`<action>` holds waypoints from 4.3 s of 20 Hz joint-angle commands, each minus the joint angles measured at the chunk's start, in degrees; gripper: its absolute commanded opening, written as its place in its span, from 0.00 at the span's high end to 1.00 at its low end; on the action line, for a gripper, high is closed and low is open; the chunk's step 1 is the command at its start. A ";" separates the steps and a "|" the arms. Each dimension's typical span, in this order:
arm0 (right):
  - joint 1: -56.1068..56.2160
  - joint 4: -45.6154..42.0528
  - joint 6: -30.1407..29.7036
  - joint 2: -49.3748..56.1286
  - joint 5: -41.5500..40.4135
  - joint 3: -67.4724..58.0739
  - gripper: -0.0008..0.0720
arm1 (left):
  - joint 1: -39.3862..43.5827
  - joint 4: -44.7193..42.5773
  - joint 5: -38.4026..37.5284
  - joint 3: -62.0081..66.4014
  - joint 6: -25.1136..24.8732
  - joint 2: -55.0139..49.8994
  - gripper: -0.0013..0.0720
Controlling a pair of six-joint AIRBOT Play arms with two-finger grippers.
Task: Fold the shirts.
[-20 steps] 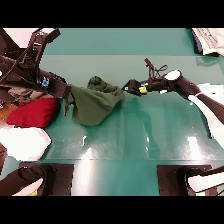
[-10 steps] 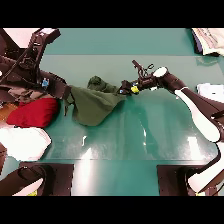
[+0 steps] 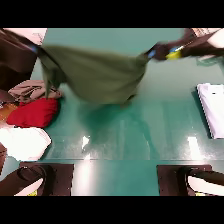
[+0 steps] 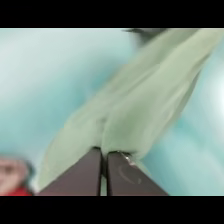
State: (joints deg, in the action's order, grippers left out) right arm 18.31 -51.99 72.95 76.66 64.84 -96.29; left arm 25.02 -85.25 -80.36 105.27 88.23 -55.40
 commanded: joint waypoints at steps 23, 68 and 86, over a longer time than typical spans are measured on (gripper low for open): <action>1.11 -17.16 11.52 7.26 19.87 0.57 0.96 | -2.29 -0.04 25.03 -50.25 -2.43 -0.07 0.95; -14.62 -15.41 7.04 -4.96 8.90 24.72 0.42 | -17.51 40.26 33.14 -70.75 -10.21 -7.65 0.95; -31.69 0.48 -5.14 18.51 10.56 20.96 0.34 | -17.51 28.20 19.21 -45.09 -9.94 -2.38 0.95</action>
State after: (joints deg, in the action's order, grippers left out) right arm -12.14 -56.29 71.22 89.23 76.34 -73.03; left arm 7.49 -56.14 -60.60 59.83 78.17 -57.82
